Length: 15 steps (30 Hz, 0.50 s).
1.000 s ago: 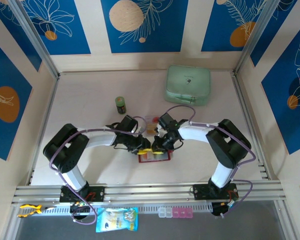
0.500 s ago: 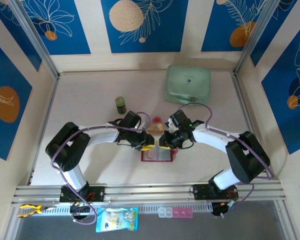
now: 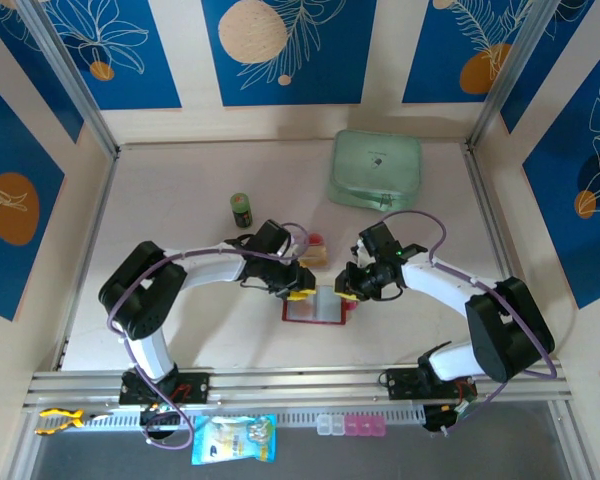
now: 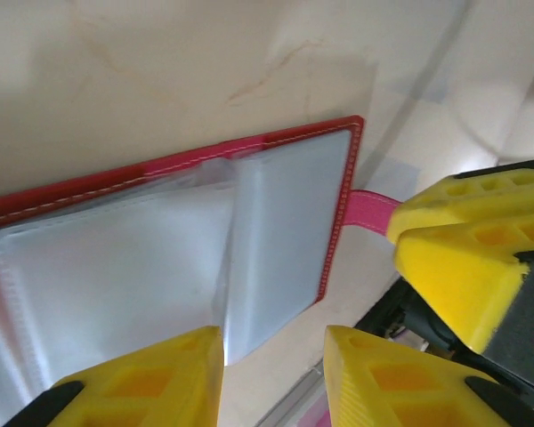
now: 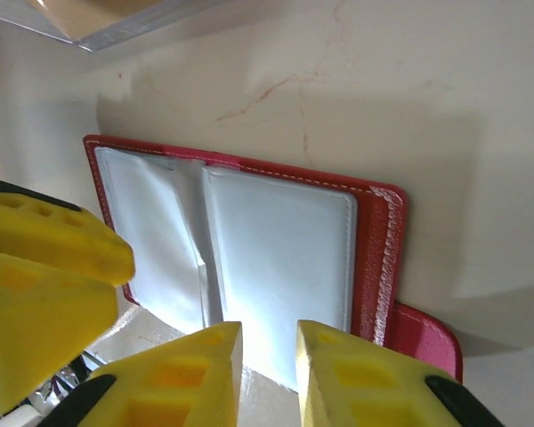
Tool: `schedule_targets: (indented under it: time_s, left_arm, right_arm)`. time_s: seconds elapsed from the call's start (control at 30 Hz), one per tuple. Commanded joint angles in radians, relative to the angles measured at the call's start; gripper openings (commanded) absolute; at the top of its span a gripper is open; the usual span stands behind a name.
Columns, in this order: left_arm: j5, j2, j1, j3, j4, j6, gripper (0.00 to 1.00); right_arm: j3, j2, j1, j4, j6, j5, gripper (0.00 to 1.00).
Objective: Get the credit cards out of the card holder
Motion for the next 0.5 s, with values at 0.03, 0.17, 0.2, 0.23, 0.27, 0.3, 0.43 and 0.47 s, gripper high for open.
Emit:
schedule_targets:
  time_s: [0.03, 0.17, 0.2, 0.23, 0.27, 0.3, 0.43, 0.47]
  left_arm:
    - [-0.075, -0.039, 0.022, 0.01, -0.134, 0.061, 0.34]
    - [-0.085, -0.063, 0.048, -0.027, -0.138, 0.069, 0.34]
    - [-0.088, -0.072, 0.054, -0.036, -0.139, 0.071, 0.34]
    - [-0.092, -0.08, 0.061, -0.044, -0.138, 0.072, 0.34]
    - [-0.093, -0.09, 0.068, -0.052, -0.141, 0.074, 0.34]
    - [-0.097, -0.1, 0.076, -0.062, -0.142, 0.074, 0.34]
    - [-0.105, -0.139, 0.104, -0.105, -0.137, 0.075, 0.34]
    - [-0.107, -0.149, 0.11, -0.117, -0.137, 0.075, 0.34]
  right_arm:
    - [-0.029, -0.008, -0.019, -0.048, 0.005, 0.03, 0.33]
    - [-0.036, 0.072, -0.03, 0.011, -0.009, -0.049, 0.37]
    - [-0.034, 0.087, -0.024, 0.028, -0.009, -0.066, 0.37]
    - [-0.031, 0.1, -0.018, 0.037, -0.01, -0.075, 0.36]
    - [-0.023, 0.115, -0.014, 0.043, -0.011, -0.083, 0.36]
    - [-0.013, 0.128, -0.006, 0.047, -0.013, -0.085, 0.35]
    - [0.019, 0.161, 0.013, 0.072, -0.014, -0.095, 0.31]
    - [0.03, 0.173, 0.016, 0.075, -0.018, -0.099, 0.3]
